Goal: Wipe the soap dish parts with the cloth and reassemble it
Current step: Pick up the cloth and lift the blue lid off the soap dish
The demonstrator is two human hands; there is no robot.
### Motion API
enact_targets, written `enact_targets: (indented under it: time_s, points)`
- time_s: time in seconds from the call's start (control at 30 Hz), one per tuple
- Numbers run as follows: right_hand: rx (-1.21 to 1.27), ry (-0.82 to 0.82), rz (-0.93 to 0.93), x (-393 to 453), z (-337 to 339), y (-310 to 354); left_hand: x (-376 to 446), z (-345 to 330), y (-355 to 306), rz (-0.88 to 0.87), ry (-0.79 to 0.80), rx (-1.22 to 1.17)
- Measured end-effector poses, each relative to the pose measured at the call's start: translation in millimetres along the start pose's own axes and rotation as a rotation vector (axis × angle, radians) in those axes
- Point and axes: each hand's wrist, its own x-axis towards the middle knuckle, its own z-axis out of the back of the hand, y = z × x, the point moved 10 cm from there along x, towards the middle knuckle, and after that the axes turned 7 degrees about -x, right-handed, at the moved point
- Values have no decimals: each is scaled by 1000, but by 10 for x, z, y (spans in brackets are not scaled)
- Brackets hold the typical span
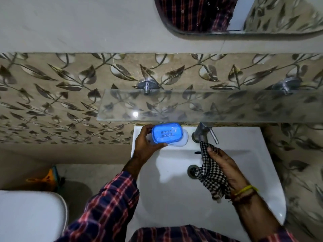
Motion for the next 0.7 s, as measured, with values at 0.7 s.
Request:
enact_targets:
  time_s: [0.7]
  points:
    - [-479,-81,398,-218,283,271,-1348,-512,-936,-138,242,-184]
